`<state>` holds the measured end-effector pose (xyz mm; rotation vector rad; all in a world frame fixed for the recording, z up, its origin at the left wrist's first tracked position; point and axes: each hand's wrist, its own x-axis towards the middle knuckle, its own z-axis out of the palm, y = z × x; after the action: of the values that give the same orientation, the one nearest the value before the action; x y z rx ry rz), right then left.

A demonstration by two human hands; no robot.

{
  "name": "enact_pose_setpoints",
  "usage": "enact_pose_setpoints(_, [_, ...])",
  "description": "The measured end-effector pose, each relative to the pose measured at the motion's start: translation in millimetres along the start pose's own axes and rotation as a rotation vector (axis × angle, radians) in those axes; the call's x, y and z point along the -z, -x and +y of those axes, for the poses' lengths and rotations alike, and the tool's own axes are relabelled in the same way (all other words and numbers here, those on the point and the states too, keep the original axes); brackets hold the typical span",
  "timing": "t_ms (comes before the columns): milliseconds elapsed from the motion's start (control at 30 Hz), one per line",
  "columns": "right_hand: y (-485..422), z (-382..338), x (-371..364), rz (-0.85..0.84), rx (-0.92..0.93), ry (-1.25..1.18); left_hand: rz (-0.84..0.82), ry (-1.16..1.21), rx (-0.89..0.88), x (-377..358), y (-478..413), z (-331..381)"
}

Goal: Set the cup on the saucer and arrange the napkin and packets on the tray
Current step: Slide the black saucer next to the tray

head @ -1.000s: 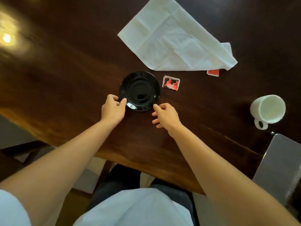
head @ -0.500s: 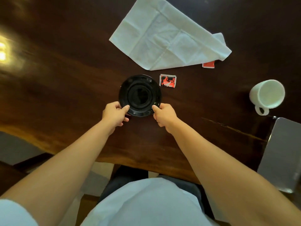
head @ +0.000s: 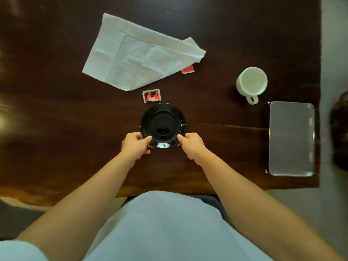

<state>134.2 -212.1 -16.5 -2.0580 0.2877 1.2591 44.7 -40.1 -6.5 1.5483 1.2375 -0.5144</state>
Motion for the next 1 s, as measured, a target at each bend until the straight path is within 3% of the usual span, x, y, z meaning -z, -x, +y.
enact_pose_setpoints(433, [19.2,87.1,130.3,0.048,0.025,-0.081,-0.043,-0.105,-0.020,-139.7,50.2,45.2])
enact_pose_setpoints(700, [14.3,157.7,222.0,0.069,-0.083,-0.126,-0.107,-0.133,-0.022,-249.3,74.7,66.9])
enact_pose_setpoints(1000, [-11.8,189.2,253.1,0.016,-0.103,-0.120,-0.051,-0.143,-0.003,-295.2,82.1,66.1])
